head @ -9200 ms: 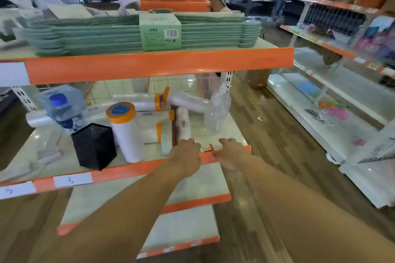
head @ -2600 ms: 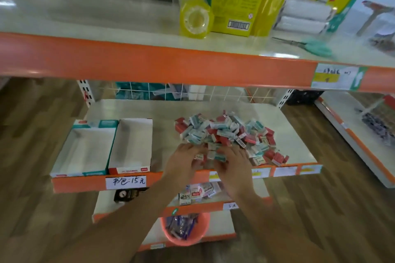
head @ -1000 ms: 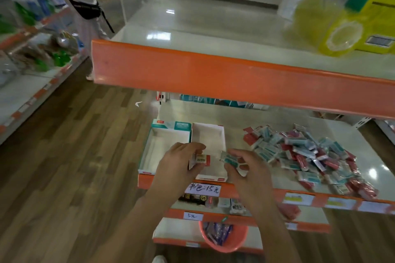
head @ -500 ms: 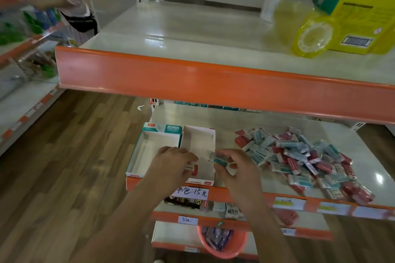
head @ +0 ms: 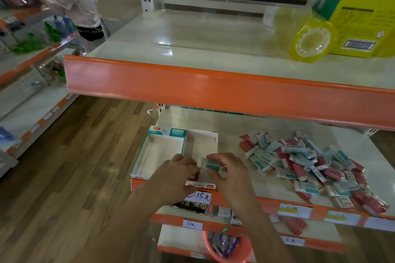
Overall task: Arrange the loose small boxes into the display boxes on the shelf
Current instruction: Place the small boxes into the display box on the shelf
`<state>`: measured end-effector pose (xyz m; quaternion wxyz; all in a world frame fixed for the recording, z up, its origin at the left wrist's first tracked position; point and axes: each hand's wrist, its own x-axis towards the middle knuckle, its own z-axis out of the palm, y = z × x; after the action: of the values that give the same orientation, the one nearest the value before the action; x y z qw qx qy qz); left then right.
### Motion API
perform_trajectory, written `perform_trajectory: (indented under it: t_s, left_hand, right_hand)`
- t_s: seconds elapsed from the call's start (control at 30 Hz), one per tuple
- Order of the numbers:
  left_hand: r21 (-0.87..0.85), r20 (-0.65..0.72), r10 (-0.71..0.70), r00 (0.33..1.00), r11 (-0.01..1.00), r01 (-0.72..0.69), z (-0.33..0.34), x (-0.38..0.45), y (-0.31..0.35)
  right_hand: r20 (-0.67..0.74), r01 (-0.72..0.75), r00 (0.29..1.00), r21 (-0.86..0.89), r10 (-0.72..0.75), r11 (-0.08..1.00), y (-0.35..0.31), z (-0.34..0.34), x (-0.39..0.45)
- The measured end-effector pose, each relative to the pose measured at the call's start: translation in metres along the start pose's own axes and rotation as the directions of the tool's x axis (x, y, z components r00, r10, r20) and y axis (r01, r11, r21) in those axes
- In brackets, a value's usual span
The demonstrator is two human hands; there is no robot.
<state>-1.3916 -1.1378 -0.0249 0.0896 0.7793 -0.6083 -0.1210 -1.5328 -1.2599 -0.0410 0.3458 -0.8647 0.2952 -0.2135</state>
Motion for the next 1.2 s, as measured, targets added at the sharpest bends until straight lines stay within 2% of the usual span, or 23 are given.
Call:
perform_trajectory:
  t_s: [0.27, 0.53, 0.63, 0.77, 0.87, 1.03, 1.2]
  left_hand:
    - [-0.058, -0.023, 0.008, 1.000, 0.998, -0.009, 0.008, 0.005, 0.009]
    - [-0.036, -0.135, 0.060, 0.989, 0.997, -0.066, 0.016, 0.008, 0.015]
    - [-0.109, -0.212, 0.033, 0.977, 0.992, -0.057, 0.017, 0.003, 0.015]
    - [-0.256, -0.269, -0.072, 0.961, 0.967, 0.001, 0.007, -0.009, 0.005]
    - [-0.295, -0.225, -0.158, 0.961, 0.951, 0.087, -0.006, -0.019, -0.012]
    - [-0.274, 0.002, -0.334, 0.943, 0.906, 0.321, -0.015, -0.033, -0.038]
    - [-0.268, 0.008, -0.377, 0.926, 0.891, 0.365, -0.007, -0.037, -0.045]
  right_hand:
    - [-0.047, -0.010, 0.999, 0.007, 0.011, 1.000, 0.008, -0.007, -0.002]
    - [-0.081, -0.012, 0.997, -0.011, 0.011, 1.000, 0.008, -0.016, -0.001]
    - [-0.079, -0.018, 0.997, -0.031, 0.015, 0.999, 0.004, -0.021, 0.001]
    - [-0.087, -0.016, 0.996, -0.088, 0.009, 0.996, -0.006, -0.020, 0.006]
    - [-0.042, 0.010, 0.999, -0.090, -0.014, 0.996, -0.021, -0.009, 0.011]
    - [0.081, 0.043, 0.996, -0.052, -0.039, 0.998, -0.049, 0.019, 0.022]
    - [0.203, 0.039, 0.979, -0.124, -0.013, 0.992, -0.073, 0.046, 0.031]
